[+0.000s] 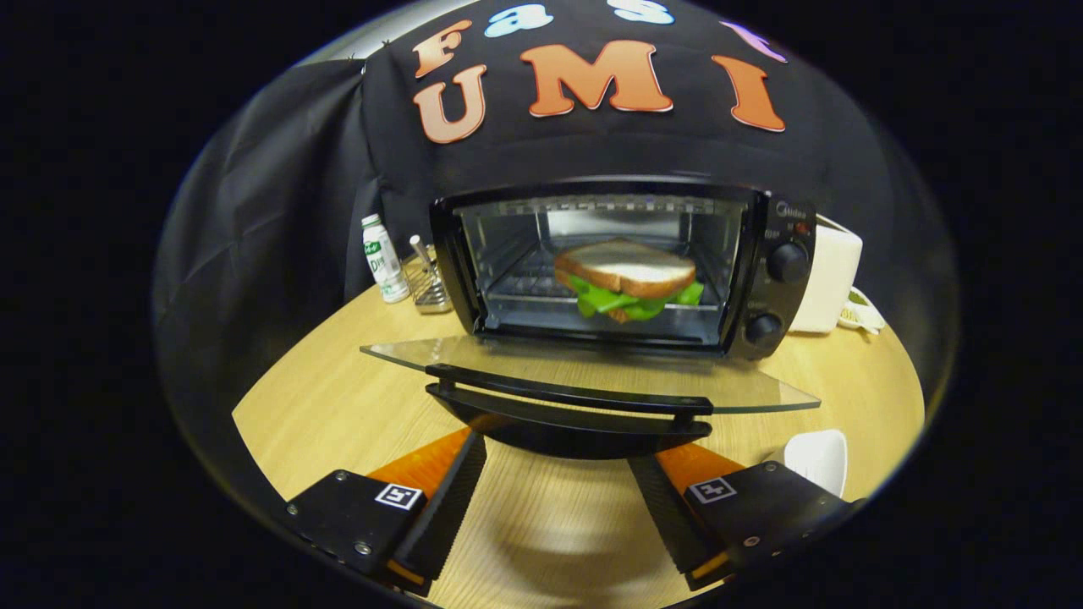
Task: Open the toaster oven, put the food inside, and close the toaster oven door.
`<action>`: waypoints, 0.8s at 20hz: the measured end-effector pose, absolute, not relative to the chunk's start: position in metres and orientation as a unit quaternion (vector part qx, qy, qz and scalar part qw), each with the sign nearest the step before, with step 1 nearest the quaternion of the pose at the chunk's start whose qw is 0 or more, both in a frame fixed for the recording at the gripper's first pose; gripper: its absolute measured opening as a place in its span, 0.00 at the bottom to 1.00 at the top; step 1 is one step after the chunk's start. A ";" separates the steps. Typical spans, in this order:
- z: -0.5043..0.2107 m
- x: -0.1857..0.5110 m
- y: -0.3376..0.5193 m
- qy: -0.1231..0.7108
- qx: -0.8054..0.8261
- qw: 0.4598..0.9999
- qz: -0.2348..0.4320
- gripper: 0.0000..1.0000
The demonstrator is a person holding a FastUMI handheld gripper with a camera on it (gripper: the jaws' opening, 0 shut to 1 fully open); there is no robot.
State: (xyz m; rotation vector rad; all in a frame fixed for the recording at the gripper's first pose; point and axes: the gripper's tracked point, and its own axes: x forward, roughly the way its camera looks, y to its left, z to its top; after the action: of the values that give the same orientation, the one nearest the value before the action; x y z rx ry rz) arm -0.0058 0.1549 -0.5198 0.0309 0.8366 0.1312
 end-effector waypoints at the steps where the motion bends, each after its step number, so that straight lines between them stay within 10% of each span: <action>1: -0.512 0.006 0.150 0.393 0.013 0.918 0.056 0.98; 16: -0.340 0.101 0.111 0.190 -0.028 0.981 0.011 0.98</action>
State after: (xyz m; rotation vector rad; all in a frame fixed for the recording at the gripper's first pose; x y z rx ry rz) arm 0.1013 0.1114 -0.3403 -0.0556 0.3823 0.0221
